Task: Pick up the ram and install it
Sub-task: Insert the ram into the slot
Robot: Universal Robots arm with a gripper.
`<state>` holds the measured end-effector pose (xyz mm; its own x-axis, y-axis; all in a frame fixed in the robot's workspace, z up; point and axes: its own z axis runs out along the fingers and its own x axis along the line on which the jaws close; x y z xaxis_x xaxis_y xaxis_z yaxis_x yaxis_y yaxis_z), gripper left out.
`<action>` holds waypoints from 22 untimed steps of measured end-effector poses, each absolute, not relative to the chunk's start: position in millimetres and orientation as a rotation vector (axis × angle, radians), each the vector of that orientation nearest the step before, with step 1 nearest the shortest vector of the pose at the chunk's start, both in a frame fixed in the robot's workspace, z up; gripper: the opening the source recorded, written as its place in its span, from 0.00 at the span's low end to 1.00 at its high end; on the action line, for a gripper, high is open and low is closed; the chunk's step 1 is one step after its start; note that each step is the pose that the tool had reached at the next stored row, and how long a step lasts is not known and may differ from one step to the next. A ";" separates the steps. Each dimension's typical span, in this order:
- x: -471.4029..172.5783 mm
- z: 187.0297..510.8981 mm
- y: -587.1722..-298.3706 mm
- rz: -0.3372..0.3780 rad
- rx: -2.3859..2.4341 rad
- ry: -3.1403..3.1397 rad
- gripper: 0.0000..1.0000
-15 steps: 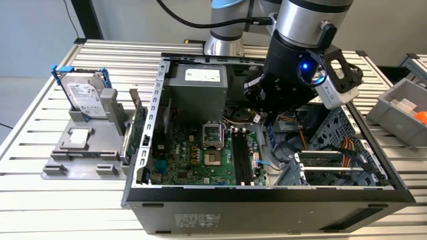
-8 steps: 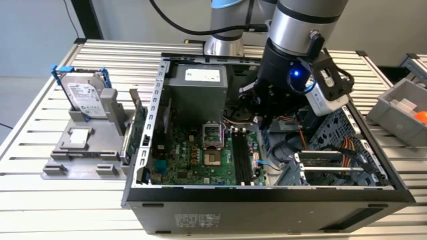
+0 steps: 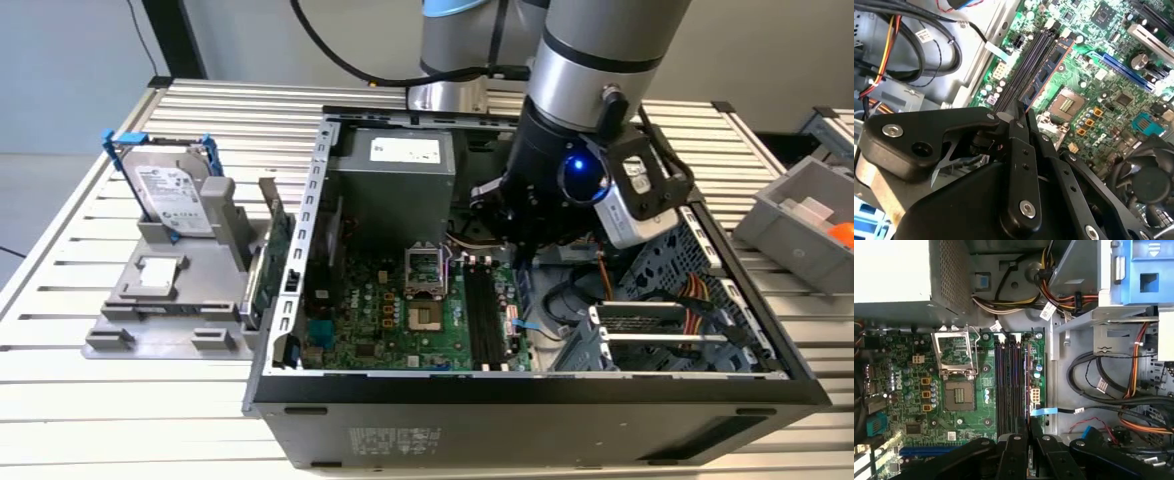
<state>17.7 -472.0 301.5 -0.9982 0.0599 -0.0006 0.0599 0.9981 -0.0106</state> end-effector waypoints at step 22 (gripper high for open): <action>17.7 265.1 -472.5 -0.017 0.110 3.144 0.00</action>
<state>17.7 -472.5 265.1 -0.9976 0.0696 0.0044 0.0696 0.9975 -0.0107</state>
